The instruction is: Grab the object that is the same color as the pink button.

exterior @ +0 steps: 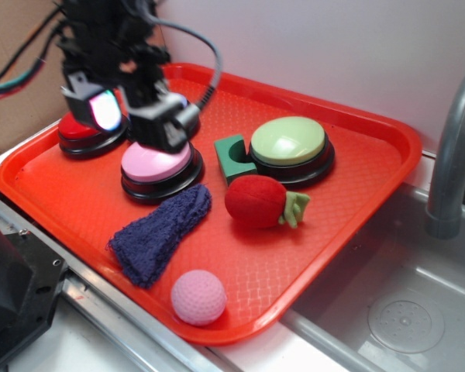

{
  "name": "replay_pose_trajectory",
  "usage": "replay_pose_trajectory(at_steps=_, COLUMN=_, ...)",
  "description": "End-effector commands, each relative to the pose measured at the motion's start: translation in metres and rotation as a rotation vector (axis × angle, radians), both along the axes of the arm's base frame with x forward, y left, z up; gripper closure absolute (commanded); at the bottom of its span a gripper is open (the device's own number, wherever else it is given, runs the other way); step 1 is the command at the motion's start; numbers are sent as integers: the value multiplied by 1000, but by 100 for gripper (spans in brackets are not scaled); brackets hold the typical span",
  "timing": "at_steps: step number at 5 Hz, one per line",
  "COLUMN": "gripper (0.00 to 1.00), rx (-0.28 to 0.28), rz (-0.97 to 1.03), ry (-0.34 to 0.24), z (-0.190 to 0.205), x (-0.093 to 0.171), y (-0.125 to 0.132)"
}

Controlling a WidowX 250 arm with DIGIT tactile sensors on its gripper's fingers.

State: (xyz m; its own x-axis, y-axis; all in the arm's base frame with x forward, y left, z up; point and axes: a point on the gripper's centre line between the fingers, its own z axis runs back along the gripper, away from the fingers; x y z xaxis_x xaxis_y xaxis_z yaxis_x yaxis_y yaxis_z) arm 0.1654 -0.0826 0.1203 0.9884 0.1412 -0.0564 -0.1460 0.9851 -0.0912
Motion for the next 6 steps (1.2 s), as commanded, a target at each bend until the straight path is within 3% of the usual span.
replay_pose_trajectory(at_steps=1, gripper=0, rx=-87, rz=-81, ry=43, z=-52, x=-7, y=-43)
replay_pose_trajectory(at_steps=2, gripper=0, rx=-123, rz=-42, ry=73, z=-73, x=-16, y=-57)
replay_pose_trajectory(at_steps=3, gripper=0, rx=-119, rz=-54, ry=89, z=-84, x=-21, y=-68)
replay_pose_trajectory(at_steps=5, gripper=0, rx=-133, rz=-12, ry=98, z=-95, x=-27, y=-68)
replay_pose_trajectory(at_steps=6, gripper=82, rx=-117, rz=-4, ry=100, z=-94, x=-28, y=-66)
